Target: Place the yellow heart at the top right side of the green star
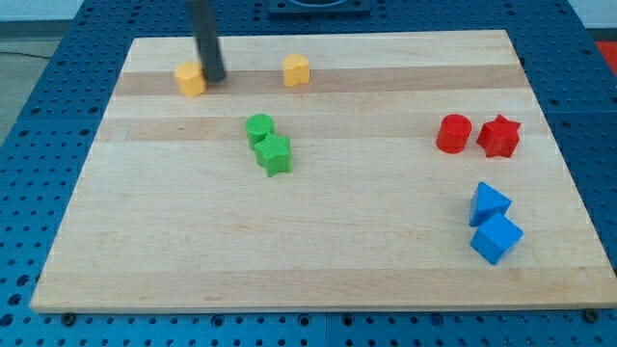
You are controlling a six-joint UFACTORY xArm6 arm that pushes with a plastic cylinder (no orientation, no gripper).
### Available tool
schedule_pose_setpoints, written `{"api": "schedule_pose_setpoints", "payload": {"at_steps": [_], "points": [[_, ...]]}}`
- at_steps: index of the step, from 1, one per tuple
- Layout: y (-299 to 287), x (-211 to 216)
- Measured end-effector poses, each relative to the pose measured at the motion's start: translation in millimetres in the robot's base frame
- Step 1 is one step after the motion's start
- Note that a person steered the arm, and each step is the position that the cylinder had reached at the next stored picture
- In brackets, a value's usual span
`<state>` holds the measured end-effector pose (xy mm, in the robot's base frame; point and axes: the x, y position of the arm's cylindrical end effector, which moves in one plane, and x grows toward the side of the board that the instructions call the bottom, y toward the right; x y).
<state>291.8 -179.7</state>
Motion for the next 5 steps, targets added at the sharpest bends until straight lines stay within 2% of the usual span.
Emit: {"api": "schedule_pose_setpoints", "payload": {"at_steps": [1,2,3,4,5], "points": [[4,-24],[-42,-8],[-54,45],[-57,70],[-9,27]]}}
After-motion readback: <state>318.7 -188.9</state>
